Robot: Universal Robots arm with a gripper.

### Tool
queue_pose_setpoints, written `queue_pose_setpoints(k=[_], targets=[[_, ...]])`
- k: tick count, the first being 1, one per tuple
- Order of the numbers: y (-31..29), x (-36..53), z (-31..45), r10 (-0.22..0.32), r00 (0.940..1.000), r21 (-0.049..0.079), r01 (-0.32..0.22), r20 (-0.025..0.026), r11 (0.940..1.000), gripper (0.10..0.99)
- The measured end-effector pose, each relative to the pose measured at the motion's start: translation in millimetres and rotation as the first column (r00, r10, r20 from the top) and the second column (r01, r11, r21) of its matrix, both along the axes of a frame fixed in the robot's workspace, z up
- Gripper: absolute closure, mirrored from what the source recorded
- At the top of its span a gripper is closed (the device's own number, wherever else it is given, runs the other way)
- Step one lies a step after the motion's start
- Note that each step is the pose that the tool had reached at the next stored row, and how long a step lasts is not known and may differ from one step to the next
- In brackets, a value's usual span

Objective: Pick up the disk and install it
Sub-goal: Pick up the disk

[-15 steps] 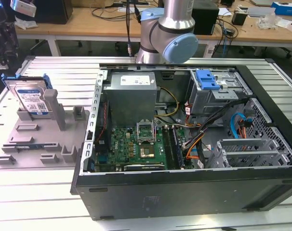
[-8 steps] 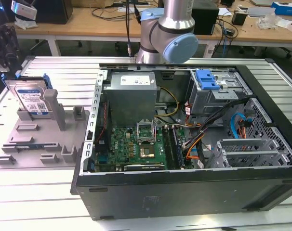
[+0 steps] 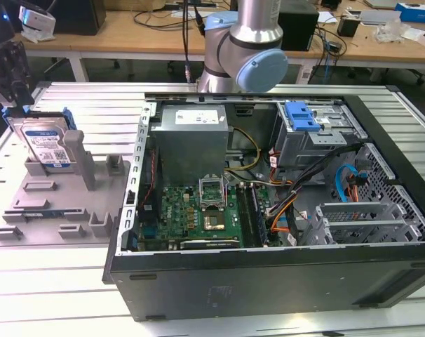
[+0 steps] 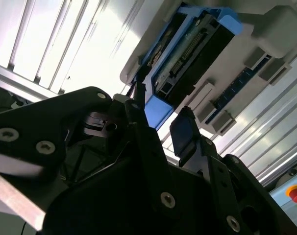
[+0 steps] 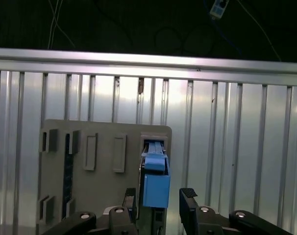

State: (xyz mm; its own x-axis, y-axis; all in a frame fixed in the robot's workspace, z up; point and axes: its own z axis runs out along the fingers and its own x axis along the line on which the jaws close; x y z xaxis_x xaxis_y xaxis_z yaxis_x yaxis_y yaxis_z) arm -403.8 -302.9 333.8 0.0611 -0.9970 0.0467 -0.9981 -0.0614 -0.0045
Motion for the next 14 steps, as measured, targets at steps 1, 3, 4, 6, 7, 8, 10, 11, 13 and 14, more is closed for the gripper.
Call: queue_pose_setpoints(k=[1,3,4,6,7,8,10,11,13,14], targets=[[0.0,0.0,0.0,0.0,1.0,0.0,0.0,-0.0001,1.0,0.604],[0.1,-0.1,0.0,0.0,1.0,0.0,0.0,-0.0001,1.0,0.604],[0.1,-0.1,0.0,0.0,1.0,0.0,0.0,0.0,1.0,0.604],[0.1,-0.2,-0.1,0.0,1.0,0.0,0.0,-0.0001,1.0,0.604],[0.1,-0.4,-0.4,0.0,1.0,0.0,0.0,-0.0001,1.0,0.604],[0.1,-0.8,-0.7,-0.001,1.0,0.0,0.001,0.0,1.0,0.604],[0.0,-2.0,-1.5,-0.001,1.0,0.0,0.001,-0.0001,1.0,0.604],[0.0,-2.4,-2.0,-0.001,1.0,0.0,0.001,0.0,1.0,0.604],[-0.3,-3.1,-3.1,-0.001,1.0,0.0,0.001,-0.0001,1.0,0.604],[-0.4,-3.2,-3.7,-0.001,1.0,0.0,0.001,-0.0001,1.0,0.604]])
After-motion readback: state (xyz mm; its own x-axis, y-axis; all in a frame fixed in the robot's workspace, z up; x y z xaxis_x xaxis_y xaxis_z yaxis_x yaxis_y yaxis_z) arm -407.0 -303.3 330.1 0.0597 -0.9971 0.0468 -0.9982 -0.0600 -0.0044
